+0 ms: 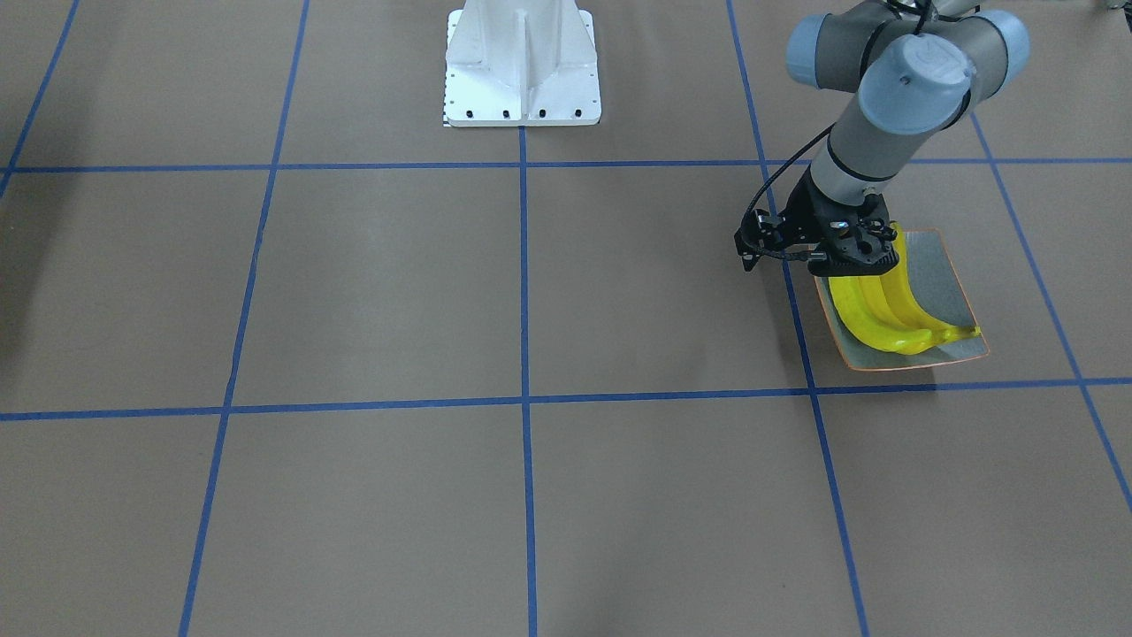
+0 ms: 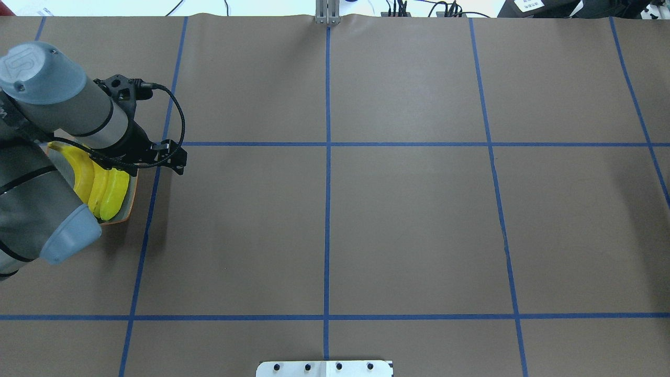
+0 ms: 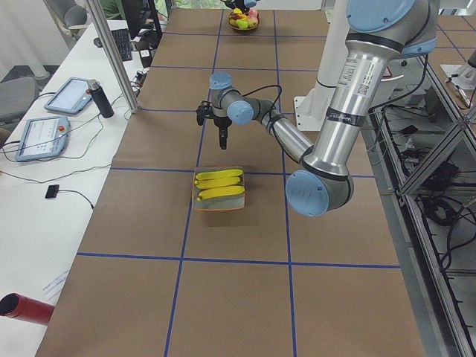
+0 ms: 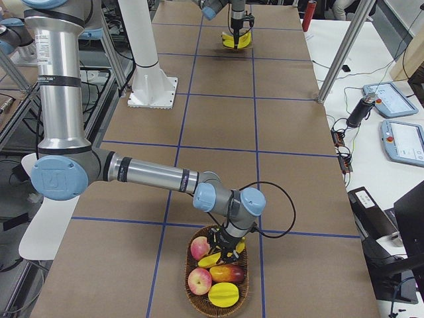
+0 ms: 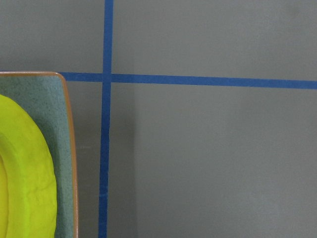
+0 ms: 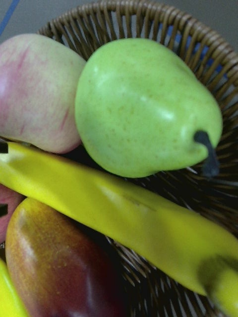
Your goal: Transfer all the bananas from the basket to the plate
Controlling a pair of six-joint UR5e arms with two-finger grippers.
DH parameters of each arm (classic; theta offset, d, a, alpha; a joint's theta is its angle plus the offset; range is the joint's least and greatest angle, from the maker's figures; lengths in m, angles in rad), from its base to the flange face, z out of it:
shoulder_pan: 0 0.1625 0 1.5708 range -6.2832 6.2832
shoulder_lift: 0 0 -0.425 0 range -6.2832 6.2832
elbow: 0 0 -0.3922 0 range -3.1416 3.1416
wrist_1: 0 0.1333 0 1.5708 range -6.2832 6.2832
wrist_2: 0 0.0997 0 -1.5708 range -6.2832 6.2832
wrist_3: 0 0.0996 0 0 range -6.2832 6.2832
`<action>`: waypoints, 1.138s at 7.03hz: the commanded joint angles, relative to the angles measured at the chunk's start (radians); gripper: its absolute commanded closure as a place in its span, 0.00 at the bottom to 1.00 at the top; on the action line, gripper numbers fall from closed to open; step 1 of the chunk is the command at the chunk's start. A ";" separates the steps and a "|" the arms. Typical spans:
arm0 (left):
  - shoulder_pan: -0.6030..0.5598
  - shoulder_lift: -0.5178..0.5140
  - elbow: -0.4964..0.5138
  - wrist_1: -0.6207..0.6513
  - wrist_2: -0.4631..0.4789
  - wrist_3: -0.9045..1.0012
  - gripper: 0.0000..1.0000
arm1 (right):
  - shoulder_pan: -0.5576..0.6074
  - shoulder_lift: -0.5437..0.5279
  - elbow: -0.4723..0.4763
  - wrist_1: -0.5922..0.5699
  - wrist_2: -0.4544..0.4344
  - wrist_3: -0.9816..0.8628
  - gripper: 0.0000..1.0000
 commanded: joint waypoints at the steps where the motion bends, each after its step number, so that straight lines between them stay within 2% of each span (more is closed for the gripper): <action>1: 0.003 0.000 0.004 0.000 0.000 -0.001 0.00 | 0.006 0.050 0.000 -0.006 0.028 0.029 0.52; 3: 0.006 -0.002 0.005 0.000 0.000 -0.001 0.00 | 0.044 0.049 0.003 0.004 0.124 0.209 0.52; 5: 0.006 -0.003 0.008 0.000 -0.002 -0.001 0.00 | 0.080 0.050 0.002 0.013 0.172 0.288 0.49; 7: 0.006 -0.003 0.013 0.000 -0.002 0.001 0.00 | 0.118 0.027 -0.007 0.111 0.232 0.370 0.49; 8: 0.006 -0.003 0.013 0.000 -0.002 -0.001 0.00 | 0.120 0.000 -0.012 0.219 0.235 0.448 0.49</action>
